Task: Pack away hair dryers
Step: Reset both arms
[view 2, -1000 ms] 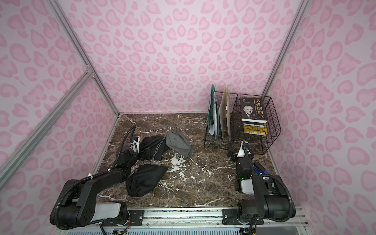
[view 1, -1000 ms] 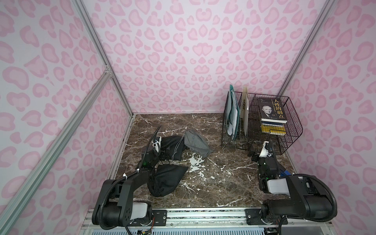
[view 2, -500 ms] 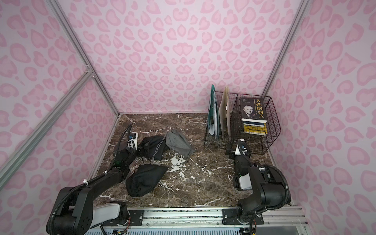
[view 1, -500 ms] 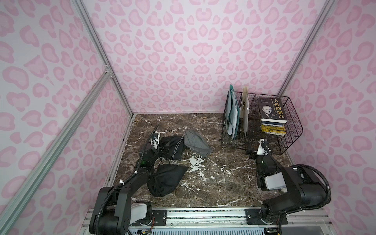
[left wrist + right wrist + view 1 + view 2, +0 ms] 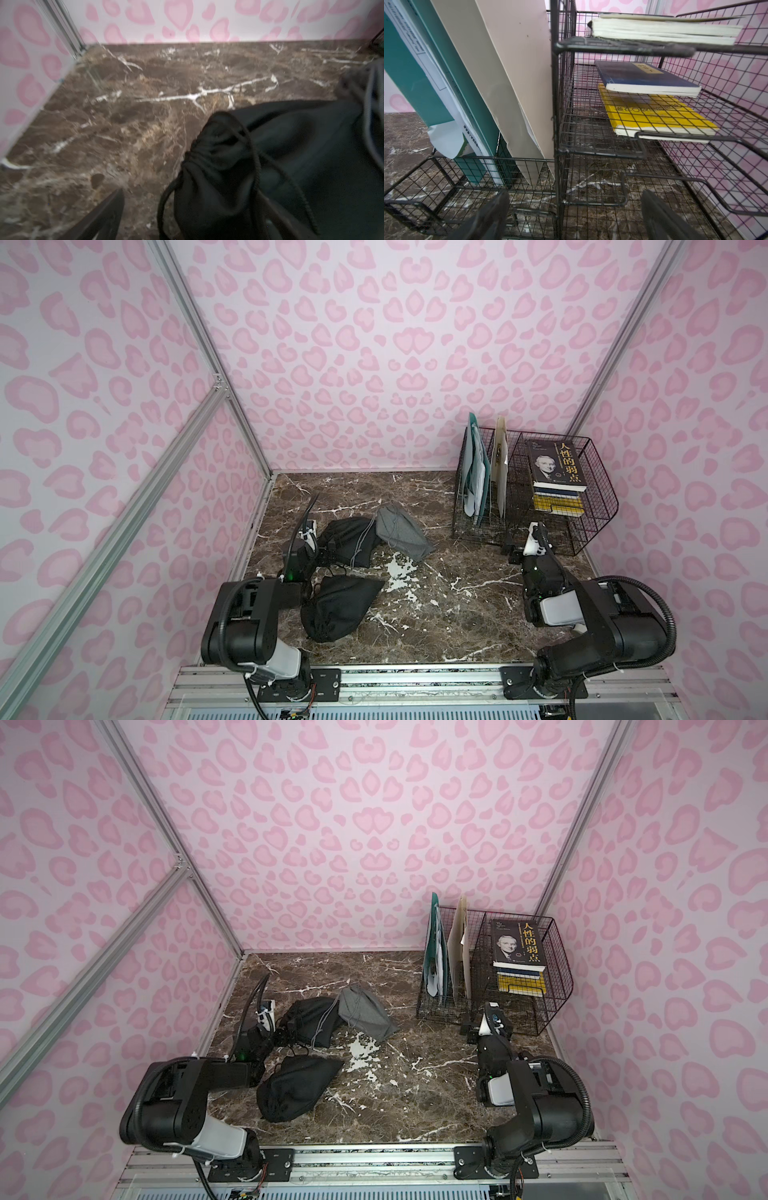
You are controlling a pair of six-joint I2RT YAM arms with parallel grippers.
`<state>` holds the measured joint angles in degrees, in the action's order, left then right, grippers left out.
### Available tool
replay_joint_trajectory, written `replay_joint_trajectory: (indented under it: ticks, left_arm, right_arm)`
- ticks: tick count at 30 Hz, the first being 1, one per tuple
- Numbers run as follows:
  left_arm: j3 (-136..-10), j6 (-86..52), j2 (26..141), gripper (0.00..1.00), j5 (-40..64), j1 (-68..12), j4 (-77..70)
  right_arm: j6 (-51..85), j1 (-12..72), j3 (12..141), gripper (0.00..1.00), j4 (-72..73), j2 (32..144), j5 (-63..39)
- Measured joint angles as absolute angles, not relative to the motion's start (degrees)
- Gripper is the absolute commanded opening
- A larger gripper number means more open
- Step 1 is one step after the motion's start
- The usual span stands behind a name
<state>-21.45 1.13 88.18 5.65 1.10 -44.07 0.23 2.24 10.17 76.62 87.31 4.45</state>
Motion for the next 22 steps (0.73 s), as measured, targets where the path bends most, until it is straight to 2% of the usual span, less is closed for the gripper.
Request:
replay_joint_trajectory:
  ticks: [22]
  left_arm:
    - [-24.64,1.58,89.23,0.99,-1.1,-1.87,-44.4]
  right_arm:
    - [0.43,0.67,12.93,0.99,71.07,87.64,2.72]
